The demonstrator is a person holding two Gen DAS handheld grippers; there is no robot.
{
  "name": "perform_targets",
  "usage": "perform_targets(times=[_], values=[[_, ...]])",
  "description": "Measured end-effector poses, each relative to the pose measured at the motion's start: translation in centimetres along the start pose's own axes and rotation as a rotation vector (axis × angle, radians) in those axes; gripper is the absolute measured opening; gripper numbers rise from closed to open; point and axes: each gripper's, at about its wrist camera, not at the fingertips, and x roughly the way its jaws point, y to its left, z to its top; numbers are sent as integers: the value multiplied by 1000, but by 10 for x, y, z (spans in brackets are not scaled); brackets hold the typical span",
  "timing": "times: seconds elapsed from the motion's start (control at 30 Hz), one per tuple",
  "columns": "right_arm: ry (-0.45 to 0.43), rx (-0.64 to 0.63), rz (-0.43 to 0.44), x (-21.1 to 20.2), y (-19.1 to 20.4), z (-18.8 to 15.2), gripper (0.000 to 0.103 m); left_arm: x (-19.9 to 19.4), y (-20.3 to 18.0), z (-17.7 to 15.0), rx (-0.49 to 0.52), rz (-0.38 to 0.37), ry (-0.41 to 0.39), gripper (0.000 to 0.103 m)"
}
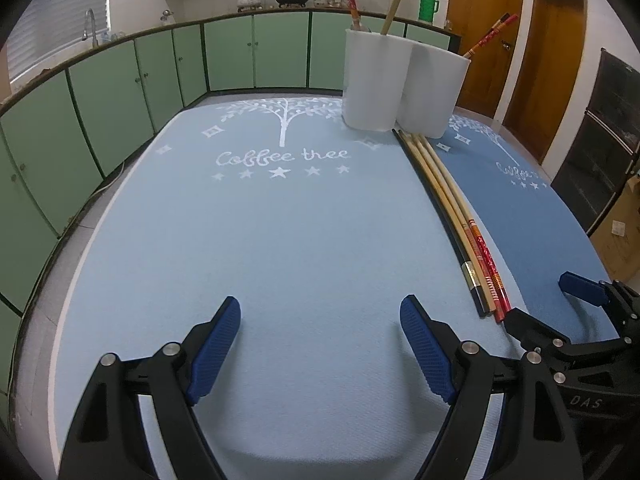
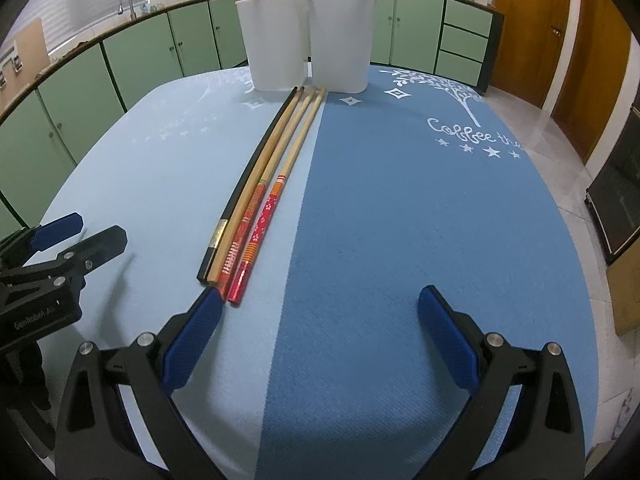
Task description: Organize utensils
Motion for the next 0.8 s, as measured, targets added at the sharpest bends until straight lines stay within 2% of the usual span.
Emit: perform_targets(times=[0.3, 0.4, 0.43, 0.5, 0.53, 0.63, 0.8], values=[[-2, 14, -70, -2, -13, -1, 95, -2, 0, -1, -3, 3, -2, 81], [-20, 36, -16, -8, -17, -4, 94, -2, 1, -1, -6, 5, -3, 81], [-25, 39, 5, -9, -17, -4, 91, -2, 1, -2, -7, 5, -2, 81], [-28, 35, 35, -9, -13, -5, 75, -2, 1, -2, -9, 7, 0, 81], [-23, 34, 50, -7, -11, -5, 73, -2, 1, -2, -10, 8, 0, 81], [-29, 10, 53, -5, -1, -3, 64, -4, 1, -2, -10, 10, -2, 81], [-34, -3, 46, -3, 8, 0, 36, -4, 0, -2, -10, 6, -1, 81]])
